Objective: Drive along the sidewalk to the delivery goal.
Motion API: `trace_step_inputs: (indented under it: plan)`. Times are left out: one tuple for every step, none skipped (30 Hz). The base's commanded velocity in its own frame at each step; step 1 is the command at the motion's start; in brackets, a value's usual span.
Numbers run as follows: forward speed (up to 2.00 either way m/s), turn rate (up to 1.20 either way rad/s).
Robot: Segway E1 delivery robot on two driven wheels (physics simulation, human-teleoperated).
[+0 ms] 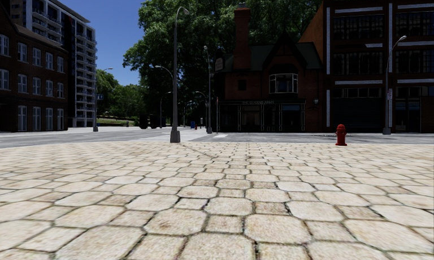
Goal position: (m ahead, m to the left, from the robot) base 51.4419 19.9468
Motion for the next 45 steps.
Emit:
trace_step_inputs:
  plan:
    - [0.0, 0.0]
    - [0.0, 0.0]
    - [0.0, 0.0]
    - [0.0, 0.0]
    - [0.0, 0.0]
    - [0.0, 0.0]
    - [0.0, 0.0]
    - [0.0, 0.0]
    - [0.0, 0.0]
    - [0.0, 0.0]
    - [0.0, 0.0]
    - [0.0, 0.0]
    - [0.0, 0.0]
    - [0.0, 0.0]
    - [0.0, 0.0]
    - [0.0, 0.0]
    - [0.0, 0.0]
    - [0.0, 0.0]
    - [0.0, 0.0]
    - [0.0, 0.0]
    - [0.0, 0.0]
    - [0.0, 0.0]
    - [0.0, 0.0]
    - [0.0, 0.0]
    - [0.0, 0.0]
    - [0.0, 0.0]
    - [0.0, 0.0]
    - [0.0, 0.0]
    - [0.0, 0.0]
    - [0.0, 0.0]
    - [2.0, 0.0]
    - [2.0, 0.0]
    - [2.0, 0.0]
    - [2.0, 0.0]
    - [2.0, 0.0]
    - [2.0, 0.0]
    - [2.0, 0.0]
    - [2.0, 0.0]
    - [2.0, 0.04]
    - [2.0, 0.1]
    - [2.0, 0.17]
    - [2.0, 0.24]
    - [2.0, 0.24]
    - [2.0, 0.31]
    - [2.0, 0.36]
